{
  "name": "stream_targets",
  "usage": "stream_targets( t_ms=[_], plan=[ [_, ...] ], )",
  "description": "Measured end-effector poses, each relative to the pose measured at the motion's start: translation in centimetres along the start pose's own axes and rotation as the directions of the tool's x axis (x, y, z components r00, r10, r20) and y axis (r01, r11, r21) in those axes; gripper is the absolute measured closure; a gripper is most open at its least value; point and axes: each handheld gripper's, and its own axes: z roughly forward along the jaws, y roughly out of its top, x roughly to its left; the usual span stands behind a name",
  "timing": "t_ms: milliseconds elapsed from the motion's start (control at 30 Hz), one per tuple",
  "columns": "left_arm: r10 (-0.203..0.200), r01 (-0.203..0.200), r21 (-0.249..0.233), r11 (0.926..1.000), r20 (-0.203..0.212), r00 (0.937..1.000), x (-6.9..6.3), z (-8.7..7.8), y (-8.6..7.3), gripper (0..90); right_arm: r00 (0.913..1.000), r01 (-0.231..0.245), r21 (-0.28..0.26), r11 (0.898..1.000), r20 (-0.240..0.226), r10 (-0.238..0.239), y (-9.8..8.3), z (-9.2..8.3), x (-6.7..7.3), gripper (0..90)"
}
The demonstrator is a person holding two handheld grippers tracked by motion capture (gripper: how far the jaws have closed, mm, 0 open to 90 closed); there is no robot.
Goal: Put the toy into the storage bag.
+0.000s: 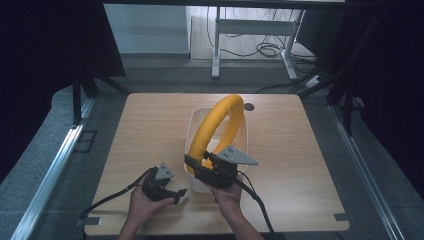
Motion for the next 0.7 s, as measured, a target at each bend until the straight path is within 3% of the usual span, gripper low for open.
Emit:
stream_targets(
  t_ms=[200,367,700],
  plan=[
    [0.003,-0.003,-0.004,1.0,-0.003,1.0,0.1,-0.1,0.0,14.7,0.9997,0.018,0.02,1.0,0.016,-0.018,0.1,0.0,-0.1,42.5],
    [0.002,-0.002,-0.003,1.0,-0.002,1.0,0.1,0.0,0.0,14.7,0.9996,0.017,0.024,1.0,0.022,-0.018,0.6,-0.5,-0.3,27.8],
    [0.002,-0.002,-0.008,1.0,-0.006,1.0,0.2,-0.2,0.0,14.6,0.9986,0.018,0.03,0.999,0.049,-0.02,1.2,-2.1,-0.6,19.9]
  ],
)
